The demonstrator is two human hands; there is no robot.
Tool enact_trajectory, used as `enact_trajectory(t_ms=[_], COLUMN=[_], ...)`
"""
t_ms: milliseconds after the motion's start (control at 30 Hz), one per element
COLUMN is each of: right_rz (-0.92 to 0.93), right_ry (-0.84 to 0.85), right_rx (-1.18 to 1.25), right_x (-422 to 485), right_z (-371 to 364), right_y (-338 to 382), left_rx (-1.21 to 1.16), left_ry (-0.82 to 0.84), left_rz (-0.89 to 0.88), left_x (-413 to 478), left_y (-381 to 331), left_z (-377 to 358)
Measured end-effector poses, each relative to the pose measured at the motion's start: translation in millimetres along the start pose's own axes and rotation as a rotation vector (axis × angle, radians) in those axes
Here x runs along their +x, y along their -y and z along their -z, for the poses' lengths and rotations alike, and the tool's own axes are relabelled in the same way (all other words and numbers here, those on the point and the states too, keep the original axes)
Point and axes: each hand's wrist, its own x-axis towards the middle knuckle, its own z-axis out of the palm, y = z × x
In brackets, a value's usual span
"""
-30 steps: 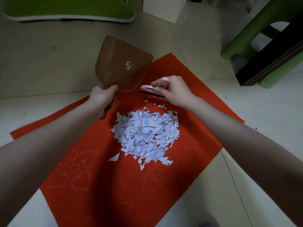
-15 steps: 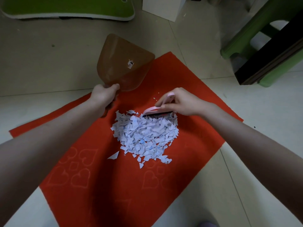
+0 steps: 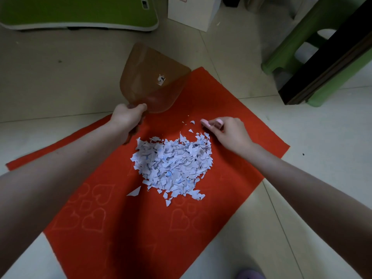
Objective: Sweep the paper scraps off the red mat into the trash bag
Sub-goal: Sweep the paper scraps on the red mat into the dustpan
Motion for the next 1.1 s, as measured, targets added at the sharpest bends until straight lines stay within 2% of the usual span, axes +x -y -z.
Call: enact_trajectory(t_ms=[200,433,733,967,1100], right_rz=[0.071,0.152,0.108,0.046,-0.021], right_ry=[0.072,-0.044,0.023,-0.162,-0.172], right_rx=[0.096,0.335,0.294,0.290,0.158], right_x=[-24.1,-31.0,-26.2,-1.3,23.1], right_z=[-5.3,23.7,28.5,36.1,17.1], right_y=[41.5,72.8,50.5,24.0,11.8], left_rx=[0.018,0.019,0.012,0.016,0.004], left_ry=[-0.005,0.008,0.020,0.025,0.028], left_rz=[0.009,0.004,0.008,0.013,0.027], left_x=[-2.4,-5.4,-7.8,-6.5,-9.5], left_y=[-3.7,-5.6,-9.5,-8.4,-7.3], left_z=[0.4,-4.1,-3.8,-5.7,-8.6])
